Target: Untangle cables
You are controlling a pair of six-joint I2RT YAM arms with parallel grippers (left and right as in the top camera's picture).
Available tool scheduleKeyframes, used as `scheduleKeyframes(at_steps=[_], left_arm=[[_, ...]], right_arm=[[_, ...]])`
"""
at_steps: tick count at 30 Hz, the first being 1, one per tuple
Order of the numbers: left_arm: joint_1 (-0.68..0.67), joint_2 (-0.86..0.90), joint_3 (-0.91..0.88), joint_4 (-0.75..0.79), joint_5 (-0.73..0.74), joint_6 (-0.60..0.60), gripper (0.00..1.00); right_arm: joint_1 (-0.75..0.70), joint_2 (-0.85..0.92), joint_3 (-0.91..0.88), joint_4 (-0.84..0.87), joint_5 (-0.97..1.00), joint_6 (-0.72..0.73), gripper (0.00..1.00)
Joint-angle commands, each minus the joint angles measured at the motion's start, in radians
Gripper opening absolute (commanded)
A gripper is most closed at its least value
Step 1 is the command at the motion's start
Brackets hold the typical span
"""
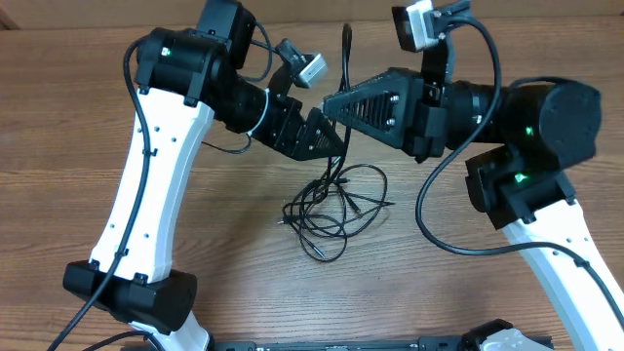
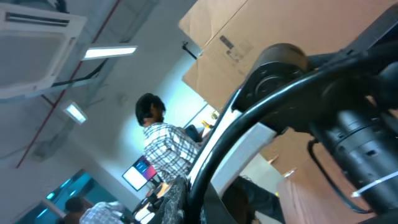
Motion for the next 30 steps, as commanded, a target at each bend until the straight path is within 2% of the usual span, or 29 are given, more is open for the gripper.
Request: scheduleKeyframes(at_steps=[1,2,5,8,10,13,18,20,23,27,30], left_arm=[[-0.014,-0.011,-0.005,0.002,0.027,0.019,0.75],[-0.017,-0.011,-0.005,0.002,0.035,0.019,0.68],[-0.024,-0.011,-0.005,0.006,0.059,0.019,0.58],[-0.028,-0.011,-0.005,0.013,0.064,0.019,0.32],[-0.028,-0.011,-0.005,0.018,0.064,0.019,0.19],[-0.027,-0.011,-0.005,0.024,0.065,0.018,0.06],[-0.023,-0.011,-0.005,0.032,0.058,0.011,0.04],[-0.013,-0.012,-0.001,0.06,0.011,-0.055,0.04],[0.008,-0.012,0.047,0.092,-0.202,-0.203,0.04],[0.038,-0.017,0.212,0.074,-0.517,-0.342,0.04],[0.055,-0.019,0.341,0.064,-0.594,-0.372,0.04]], right_arm=[[-0.008,-0.017,0.021,0.023,-0.005,0.079,0.04],[-0.008,-0.016,0.021,0.023,-0.006,0.079,0.04],[-0.008,-0.017,0.021,0.023,-0.006,0.083,0.04],[-0.008,-0.016,0.021,0.023,-0.01,0.083,0.04],[-0.008,-0.017,0.021,0.023,-0.014,0.083,0.04],[-0.008,-0.017,0.021,0.023,-0.027,0.083,0.04],[-0.008,-0.017,0.021,0.022,-0.041,0.082,0.04],[-0.017,-0.016,0.021,0.009,-0.048,0.08,0.04],[-0.051,-0.016,0.02,-0.062,-0.068,0.002,0.04],[-0.124,-0.016,0.02,-0.332,-0.07,-0.162,0.04],[-0.182,-0.009,0.02,-0.525,-0.063,-0.274,0.04]])
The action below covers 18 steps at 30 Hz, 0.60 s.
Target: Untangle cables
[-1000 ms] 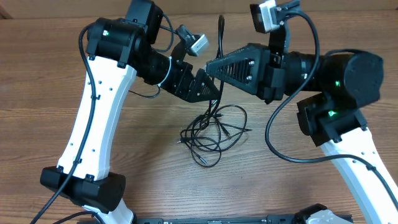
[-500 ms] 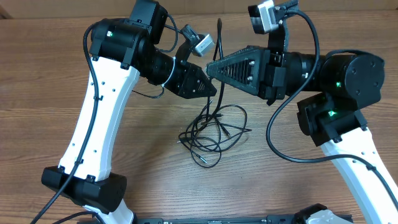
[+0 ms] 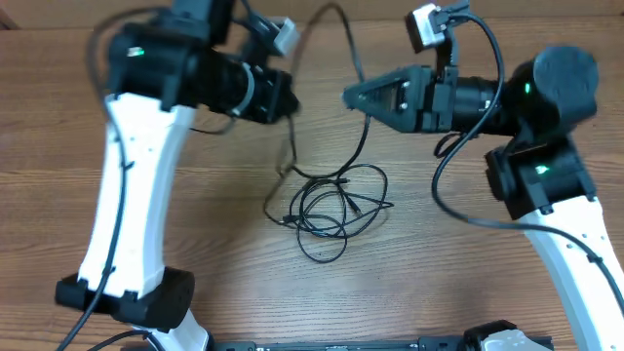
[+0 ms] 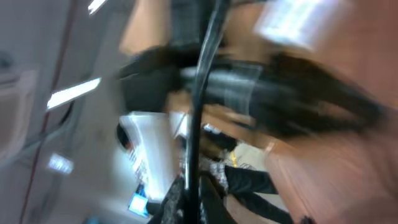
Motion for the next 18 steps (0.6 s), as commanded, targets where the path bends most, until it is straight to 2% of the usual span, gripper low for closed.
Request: scheduleKeyframes(at_steps=[1,5,11,15,18], left_arm=[[0.023,-0.022,0.188,-0.003,-0.232,-0.108,0.04],[0.024,-0.023,0.319,0.008,-0.301,-0.108,0.04],[0.025,-0.023,0.489,0.031,-0.42,-0.158,0.04],[0.025,-0.031,0.578,0.041,-0.504,-0.2,0.04],[0.025,-0.044,0.606,0.045,-0.596,-0.264,0.04]], right_arm=[[-0.059,-0.003,0.014,-0.121,-0.002,-0.208,0.04],[-0.084,0.014,0.014,-0.261,0.029,-0.317,0.04],[-0.084,0.05,0.014,-0.517,0.193,-0.463,0.04],[-0.084,0.061,0.014,-0.698,0.406,-0.542,0.04],[-0.084,0.064,0.014,-0.848,0.673,-0.555,0.04]])
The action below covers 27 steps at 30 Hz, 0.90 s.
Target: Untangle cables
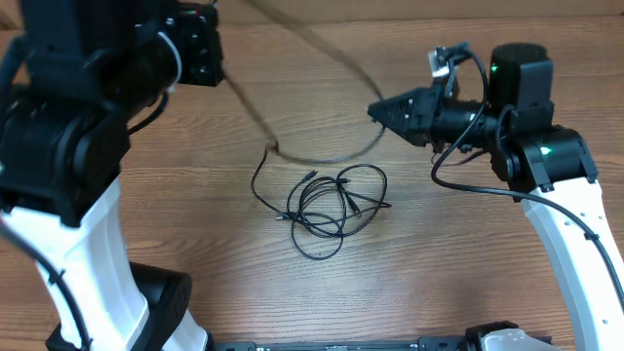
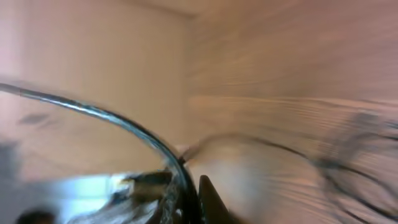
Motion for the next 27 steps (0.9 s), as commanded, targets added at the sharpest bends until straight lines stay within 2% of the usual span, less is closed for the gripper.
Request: scheduleKeyframes(at_steps=[1,3,7,12,16,19,23,24,25,26,27], left_arm=[[0.0,-0.038,0.046,0.018,-0.182,-0.1,0.04],[0.0,-0.047,0.048,0.027,-0.221,-0.126,0.04],[0.0,-0.055,0.048,0.069,-0.214,-0.14,0.04],[0.0,-0.055,0.048,0.123,-0.108,-0.147,0.04],[0.0,-0.043,0.046,0.058,-0.033,-0.147,0.04],[0.0,-0.03,0.046,-0.028,0.026,-0.146,0.18],[0.0,-0.003,0.044,-0.144,0.127,-0.107,0.25],[-0.001,-0.002,0.032,-0.144,0.198,-0.047,0.35],[-0.002,-0.002,0.018,-0.144,0.283,0.007,0.53],[-0.003,-0.002,0.008,-0.144,0.355,0.04,0.65],[-0.006,-0.002,-0.003,-0.144,0.415,0.063,0.72]], right_arm=[[-0.006,0.005,0.013,-0.095,0.386,-0.068,0.04],[-0.006,0.005,0.013,-0.139,0.463,-0.068,0.04],[-0.005,0.005,0.013,-0.148,0.433,-0.069,0.04],[-0.004,0.005,0.013,-0.121,0.277,-0.105,0.04],[-0.004,0.005,0.013,-0.048,0.085,-0.138,0.04],[-0.004,0.005,0.013,0.064,-0.039,-0.01,0.04],[-0.004,0.005,0.013,0.259,-0.056,0.331,0.04],[-0.004,0.005,0.013,0.303,-0.056,0.408,0.04],[-0.004,0.005,0.013,0.346,-0.056,0.489,0.04],[-0.004,0.005,0.013,0.373,-0.055,0.549,0.04],[-0.004,0.005,0.013,0.406,-0.055,0.61,0.04]])
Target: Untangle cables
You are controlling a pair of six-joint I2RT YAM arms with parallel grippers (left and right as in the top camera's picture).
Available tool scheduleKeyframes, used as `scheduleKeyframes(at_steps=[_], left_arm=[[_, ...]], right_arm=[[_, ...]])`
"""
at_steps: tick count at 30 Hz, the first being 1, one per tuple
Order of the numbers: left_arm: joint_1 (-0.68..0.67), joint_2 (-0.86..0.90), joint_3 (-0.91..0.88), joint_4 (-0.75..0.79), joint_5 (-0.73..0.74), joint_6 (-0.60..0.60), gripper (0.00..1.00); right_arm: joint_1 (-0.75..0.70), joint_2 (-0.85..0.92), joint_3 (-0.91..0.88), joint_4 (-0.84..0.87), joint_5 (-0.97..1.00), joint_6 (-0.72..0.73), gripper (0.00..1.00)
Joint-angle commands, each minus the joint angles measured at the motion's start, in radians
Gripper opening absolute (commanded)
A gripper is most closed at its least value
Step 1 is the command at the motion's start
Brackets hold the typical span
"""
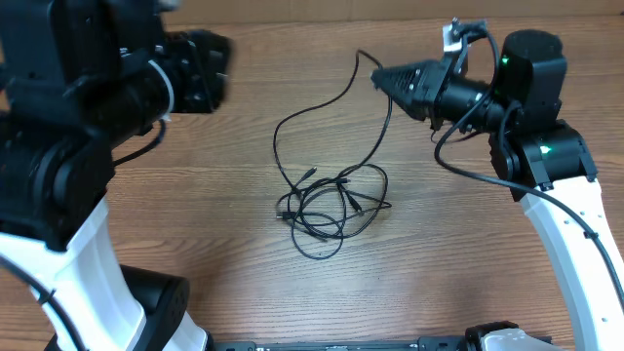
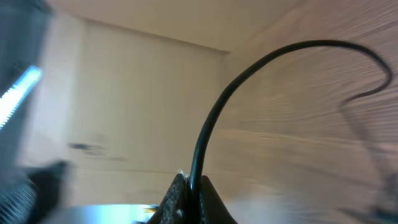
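Note:
A thin black cable (image 1: 278, 136) runs over the wooden table (image 1: 195, 244) into a tangle of loops (image 1: 331, 207) at the middle. My right gripper (image 1: 380, 76) hangs at the upper right, shut on one stretch of that cable. In the right wrist view the cable (image 2: 249, 68) rises from between the closed fingers (image 2: 180, 190) and arcs away over the table. From the grip, one strand curls up and left, and another drops down into the tangle. My left arm's black end (image 1: 200, 70) is at the upper left, blurred and clear of the cable, with its fingers not discernible.
The left arm's white link (image 1: 93, 253) and base (image 1: 161, 292) fill the left side. The right arm's white link (image 1: 575, 244) runs down the right side. A beige wall lies past the table's far edge (image 2: 124, 93).
The cable stretch that ran up to my left gripper now lies slack on the table, free of it. My right gripper still grips the cable and sits slightly higher.
Both grippers were close together above the tangle, on the cable. Then they stood apart with the cable between them, then farther apart with it stretched in a long arc. Now only the right one holds it, and one long strand lies drawn out of the tangle.

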Motion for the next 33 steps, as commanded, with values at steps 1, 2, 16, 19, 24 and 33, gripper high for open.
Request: scheduleKeyframes(at_steps=[1,2,16,19,24,33], left_arm=[[-0.008,0.015,-0.039,-0.002,0.298,0.145,0.72],[-0.014,0.015,-0.051,-0.002,0.317,0.146,0.72],[-0.243,0.015,-0.385,0.003,0.275,0.325,0.88],[-0.271,0.015,-0.454,0.035,0.26,0.327,0.88],[-0.294,0.015,-0.512,0.081,0.261,0.351,0.88],[-0.346,0.015,-0.571,0.148,0.268,0.367,0.73]], right_arm=[[-0.002,0.0,0.013,0.075,-0.04,0.36,0.04],[-0.002,0.0,0.013,0.092,-0.039,0.393,0.04],[-0.002,0.0,0.013,0.193,0.002,0.525,0.04],[-0.002,0.0,0.013,0.202,0.001,0.584,0.04],[-0.002,0.0,0.013,0.215,-0.019,0.602,0.04],[-0.002,0.0,0.013,0.229,-0.033,0.684,0.04]])
